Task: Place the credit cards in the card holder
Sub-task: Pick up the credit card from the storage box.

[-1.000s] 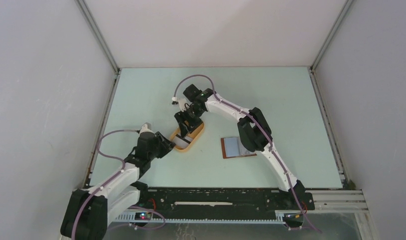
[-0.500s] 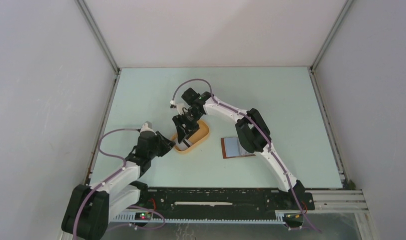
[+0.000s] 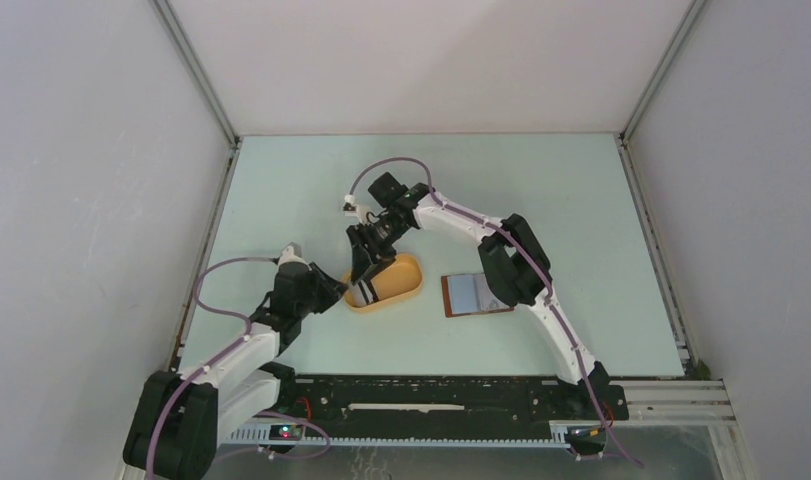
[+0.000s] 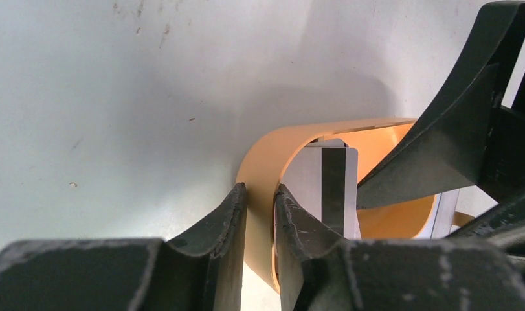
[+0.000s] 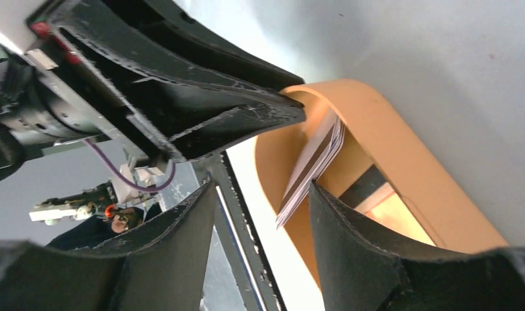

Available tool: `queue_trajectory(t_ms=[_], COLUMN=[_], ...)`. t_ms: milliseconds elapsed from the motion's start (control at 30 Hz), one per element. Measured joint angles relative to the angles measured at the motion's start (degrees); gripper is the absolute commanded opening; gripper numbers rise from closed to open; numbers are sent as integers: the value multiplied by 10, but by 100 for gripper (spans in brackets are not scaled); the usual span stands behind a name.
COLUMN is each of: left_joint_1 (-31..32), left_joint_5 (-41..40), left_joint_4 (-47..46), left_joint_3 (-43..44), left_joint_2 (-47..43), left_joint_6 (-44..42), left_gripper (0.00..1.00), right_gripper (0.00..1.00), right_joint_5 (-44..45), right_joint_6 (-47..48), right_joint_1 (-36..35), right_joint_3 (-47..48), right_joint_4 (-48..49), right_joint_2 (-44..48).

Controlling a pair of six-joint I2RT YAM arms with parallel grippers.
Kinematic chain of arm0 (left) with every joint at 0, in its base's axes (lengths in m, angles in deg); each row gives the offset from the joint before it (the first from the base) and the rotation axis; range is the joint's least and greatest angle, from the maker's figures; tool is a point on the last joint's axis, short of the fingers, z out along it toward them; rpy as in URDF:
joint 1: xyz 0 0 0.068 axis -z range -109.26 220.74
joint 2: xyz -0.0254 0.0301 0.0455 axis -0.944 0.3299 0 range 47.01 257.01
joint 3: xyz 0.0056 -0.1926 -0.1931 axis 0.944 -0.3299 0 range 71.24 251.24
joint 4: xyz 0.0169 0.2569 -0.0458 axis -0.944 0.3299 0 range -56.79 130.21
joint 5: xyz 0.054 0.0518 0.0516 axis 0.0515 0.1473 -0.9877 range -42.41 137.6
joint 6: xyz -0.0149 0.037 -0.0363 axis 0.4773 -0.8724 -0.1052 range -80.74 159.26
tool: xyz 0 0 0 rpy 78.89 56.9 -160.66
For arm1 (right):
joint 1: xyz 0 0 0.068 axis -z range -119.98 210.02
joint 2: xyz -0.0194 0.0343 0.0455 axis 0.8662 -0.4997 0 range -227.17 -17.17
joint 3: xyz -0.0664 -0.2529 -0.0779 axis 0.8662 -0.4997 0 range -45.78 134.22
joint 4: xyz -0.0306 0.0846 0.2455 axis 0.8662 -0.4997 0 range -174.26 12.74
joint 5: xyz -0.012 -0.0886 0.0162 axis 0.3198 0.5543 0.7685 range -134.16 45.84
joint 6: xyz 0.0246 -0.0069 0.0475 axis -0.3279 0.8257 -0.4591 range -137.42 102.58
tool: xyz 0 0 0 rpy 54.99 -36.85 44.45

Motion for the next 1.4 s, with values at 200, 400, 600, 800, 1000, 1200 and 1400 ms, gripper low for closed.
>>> queue_trajectory(t_ms=[200,400,600,800,1000,1200,1400], left_joint_1=[0,0,-1,-3,-3,1,1], left_joint_5=[1,1,0,-5,-2,16,16], left_joint_4=[3,10,15,16,17,23,28], left_joint_3=[0,0,0,0,0,-1,-6], left_joint_2=[-2,-9,-12,-12,-14,-23,-47], left_joint_6=[0,0,0,0,0,16,31], left_gripper=[25,25,25,25,24,21,20], right_gripper=[62,62,50,43,55,58,54], right_joint_5=[-30,-17,2,-37,-87,-53,-31], right_joint_6=[-30,-40,-53,-92,-129,-126,-127], right_joint_1=[1,4,8,13,13,-2,-14], right_joint_3=[-19,-32,-63,-82,-91,-99,-104], right_joint_4=[39,45,58,90,145,144,144], right_joint_2=[5,6,6,6,6,6,7])
